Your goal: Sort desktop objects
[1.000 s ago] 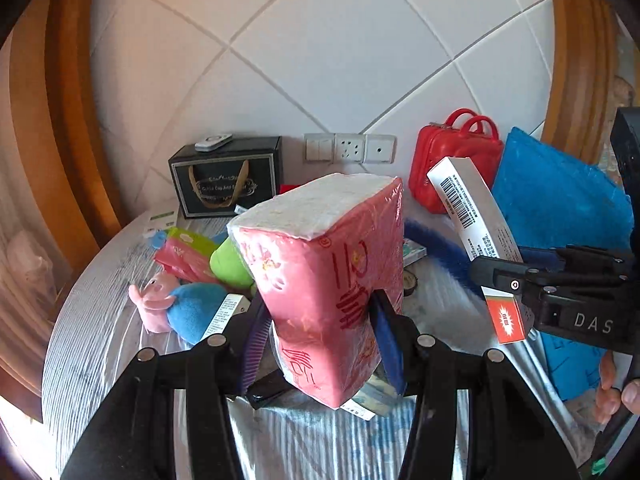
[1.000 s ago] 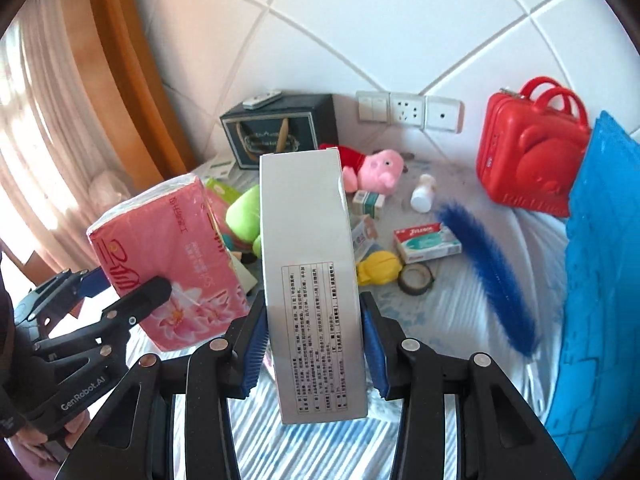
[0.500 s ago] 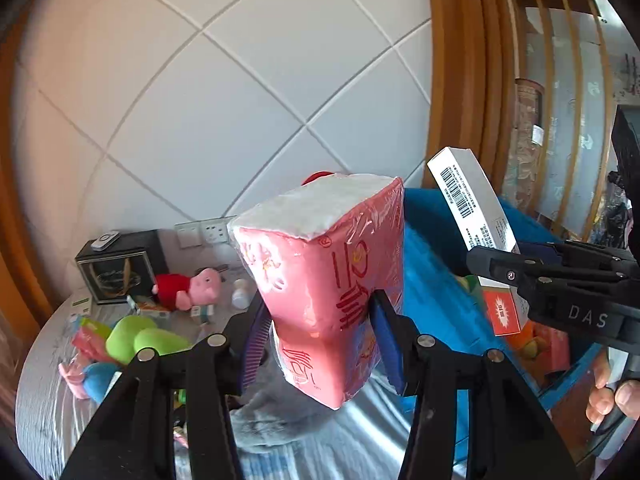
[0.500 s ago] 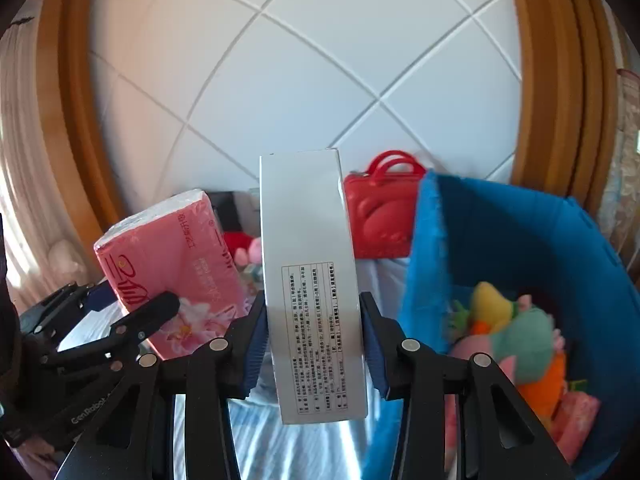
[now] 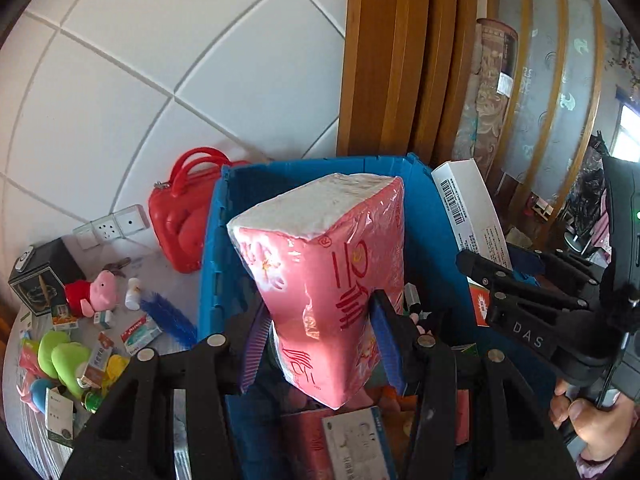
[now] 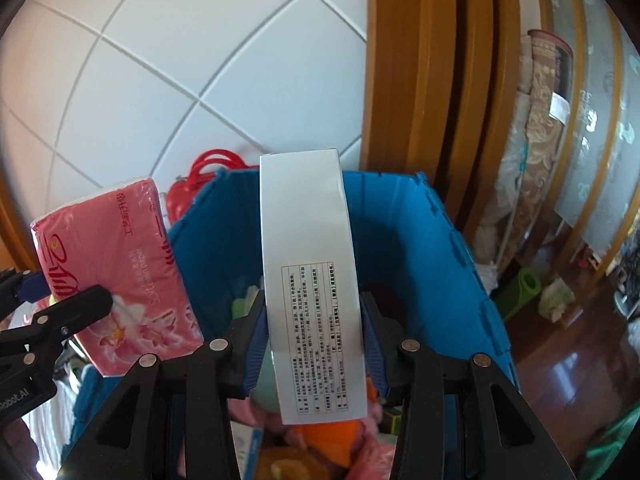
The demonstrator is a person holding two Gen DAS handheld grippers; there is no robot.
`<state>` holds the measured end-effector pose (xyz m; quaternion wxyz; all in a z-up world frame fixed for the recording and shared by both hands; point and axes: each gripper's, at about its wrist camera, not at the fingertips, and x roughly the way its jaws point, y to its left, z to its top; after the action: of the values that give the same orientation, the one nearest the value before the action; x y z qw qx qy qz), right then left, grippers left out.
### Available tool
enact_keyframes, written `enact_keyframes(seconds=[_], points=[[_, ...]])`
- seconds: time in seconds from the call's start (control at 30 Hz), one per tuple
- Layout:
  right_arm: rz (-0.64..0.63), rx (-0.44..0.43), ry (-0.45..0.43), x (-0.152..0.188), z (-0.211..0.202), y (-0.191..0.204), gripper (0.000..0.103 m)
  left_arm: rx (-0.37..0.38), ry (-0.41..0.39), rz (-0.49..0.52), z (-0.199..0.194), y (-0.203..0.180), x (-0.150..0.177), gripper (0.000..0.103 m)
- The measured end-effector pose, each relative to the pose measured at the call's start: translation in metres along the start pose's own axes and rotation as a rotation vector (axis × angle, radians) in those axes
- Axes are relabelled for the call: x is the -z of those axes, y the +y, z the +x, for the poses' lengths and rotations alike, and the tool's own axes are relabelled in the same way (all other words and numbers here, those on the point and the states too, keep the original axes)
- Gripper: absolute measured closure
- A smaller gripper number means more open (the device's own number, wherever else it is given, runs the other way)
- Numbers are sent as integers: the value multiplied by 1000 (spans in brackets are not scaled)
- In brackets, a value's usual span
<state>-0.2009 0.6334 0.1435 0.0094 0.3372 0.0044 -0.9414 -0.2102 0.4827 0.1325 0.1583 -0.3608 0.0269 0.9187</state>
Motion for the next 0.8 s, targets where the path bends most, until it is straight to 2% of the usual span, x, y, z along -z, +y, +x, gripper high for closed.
enact_keyframes(seconds=[0.1, 0.2, 0.33, 0.4, 0.47, 0.57, 0.63, 0.8], points=[[35, -19, 46, -2, 27, -28, 61, -38, 45, -7, 31, -16, -14, 54], [53, 4, 71, -6, 52, -49, 61, -140, 37, 0, 58, -19, -29, 54], [8, 107, 74, -18, 93, -59, 61, -238, 51, 25, 103, -13, -32, 54], [5, 129, 66, -19, 108, -56, 61, -261, 55, 40, 121, -13, -28, 54], [-8, 154, 91, -16, 126, -55, 61, -291, 86, 97, 138, -15, -23, 54], [-17, 156, 88, -12, 136, -57, 61, -315, 109, 121, 145, -16, -16, 52], [-24, 157, 57, -12, 135, -55, 61, -304, 113, 86, 145, -12, -17, 51], [-72, 191, -22, -14, 127, -45, 61, -342, 83, 50, 142, -4, -18, 51]])
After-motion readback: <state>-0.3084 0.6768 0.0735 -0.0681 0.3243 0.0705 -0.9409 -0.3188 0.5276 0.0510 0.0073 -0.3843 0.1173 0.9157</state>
